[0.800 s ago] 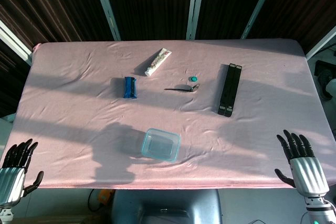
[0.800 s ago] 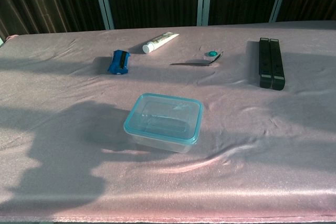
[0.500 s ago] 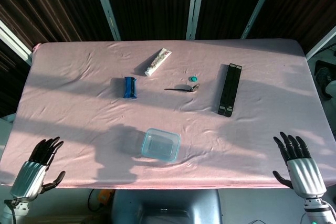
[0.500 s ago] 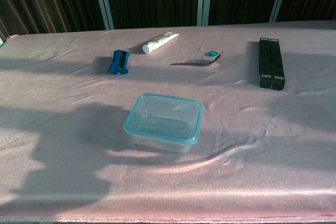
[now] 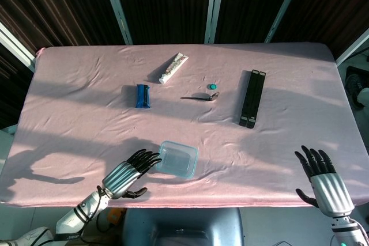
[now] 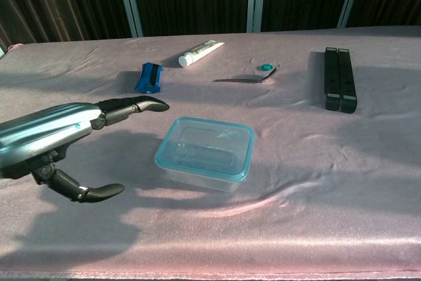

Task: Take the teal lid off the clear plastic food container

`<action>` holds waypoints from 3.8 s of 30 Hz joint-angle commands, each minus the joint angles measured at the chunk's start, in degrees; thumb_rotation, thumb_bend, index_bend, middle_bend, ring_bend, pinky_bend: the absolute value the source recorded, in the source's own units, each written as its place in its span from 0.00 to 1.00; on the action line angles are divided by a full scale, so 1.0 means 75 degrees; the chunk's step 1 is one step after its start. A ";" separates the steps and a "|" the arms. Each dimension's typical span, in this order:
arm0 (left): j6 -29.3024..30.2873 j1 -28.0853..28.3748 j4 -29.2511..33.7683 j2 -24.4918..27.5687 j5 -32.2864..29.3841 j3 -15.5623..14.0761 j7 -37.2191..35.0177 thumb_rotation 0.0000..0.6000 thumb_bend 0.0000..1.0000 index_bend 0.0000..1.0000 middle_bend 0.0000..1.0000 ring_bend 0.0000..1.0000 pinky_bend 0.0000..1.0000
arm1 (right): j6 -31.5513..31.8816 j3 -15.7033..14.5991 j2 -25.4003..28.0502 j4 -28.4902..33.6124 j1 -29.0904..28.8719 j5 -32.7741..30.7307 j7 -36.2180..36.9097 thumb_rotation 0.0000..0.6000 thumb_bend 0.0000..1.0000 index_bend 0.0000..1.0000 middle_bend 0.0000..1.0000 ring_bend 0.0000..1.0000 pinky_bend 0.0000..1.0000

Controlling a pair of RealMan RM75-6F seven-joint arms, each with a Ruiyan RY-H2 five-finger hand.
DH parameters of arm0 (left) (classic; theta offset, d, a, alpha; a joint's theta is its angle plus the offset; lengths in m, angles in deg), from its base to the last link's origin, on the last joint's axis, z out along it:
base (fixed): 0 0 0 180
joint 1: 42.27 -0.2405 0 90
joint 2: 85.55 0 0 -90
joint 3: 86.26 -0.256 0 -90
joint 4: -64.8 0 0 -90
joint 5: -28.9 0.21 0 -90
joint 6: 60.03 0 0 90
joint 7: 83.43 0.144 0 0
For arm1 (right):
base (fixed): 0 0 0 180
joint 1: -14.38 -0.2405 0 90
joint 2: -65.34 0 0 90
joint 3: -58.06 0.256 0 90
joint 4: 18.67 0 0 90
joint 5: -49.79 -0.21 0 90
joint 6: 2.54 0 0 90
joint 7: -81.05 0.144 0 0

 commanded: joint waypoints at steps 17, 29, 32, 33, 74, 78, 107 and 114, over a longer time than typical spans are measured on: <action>-0.1745 0.1422 -0.0569 -0.1705 -0.2882 0.1105 0.2592 1.00 0.27 0.00 0.00 0.00 0.00 | -0.0373 -0.0095 0.0280 0.0072 -0.0024 0.0230 0.0516 1.00 0.30 0.00 0.00 0.00 0.00; -0.1937 0.1850 -0.0817 -0.1732 -0.3715 0.1144 0.2779 1.00 0.28 0.00 0.00 0.00 0.00 | -0.0382 -0.0076 0.0337 0.0086 0.0023 0.0284 0.0571 1.00 0.30 0.00 0.00 0.00 0.00; -0.1932 0.1949 -0.0918 -0.1762 -0.3927 0.1152 0.2852 1.00 0.28 0.00 0.00 0.00 0.00 | -0.0418 -0.0060 0.0317 0.0084 0.0006 0.0304 0.0552 1.00 0.30 0.00 0.00 0.00 0.00; -0.1934 0.1975 -0.0944 -0.1769 -0.3986 0.1153 0.2864 1.00 0.28 0.00 0.00 0.00 0.00 | -0.0421 -0.0046 0.0291 0.0063 -0.0011 0.0336 0.0541 1.00 0.30 0.00 0.00 0.00 0.00; -0.1368 0.2254 -0.1795 -0.2500 -0.3598 0.0472 0.2433 1.00 0.29 0.00 0.47 0.34 0.10 | -0.2523 0.0712 -0.4161 -0.2618 -0.3368 0.1450 0.1740 1.00 0.38 0.58 0.06 0.00 0.00; -0.1350 0.2247 -0.1792 -0.2507 -0.3632 0.0458 0.2471 1.00 0.29 0.00 0.47 0.34 0.10 | -0.2521 0.0696 -0.4334 -0.2736 -0.3448 0.1373 0.1682 1.00 0.38 0.57 0.06 0.00 0.00; -0.1323 0.2210 -0.1684 -0.2386 -0.3827 0.0341 0.2762 1.00 0.29 0.00 0.47 0.34 0.10 | -0.2615 0.0651 -0.4962 -0.3059 -0.3878 0.0818 0.1567 1.00 0.38 0.67 0.10 0.00 0.00; -0.1312 0.2200 -0.1745 -0.2372 -0.3789 0.0305 0.2736 1.00 0.29 0.00 0.47 0.35 0.10 | -0.2610 0.0669 -0.4907 -0.2933 -0.3910 0.0680 0.1466 1.00 0.38 0.67 0.10 0.00 0.00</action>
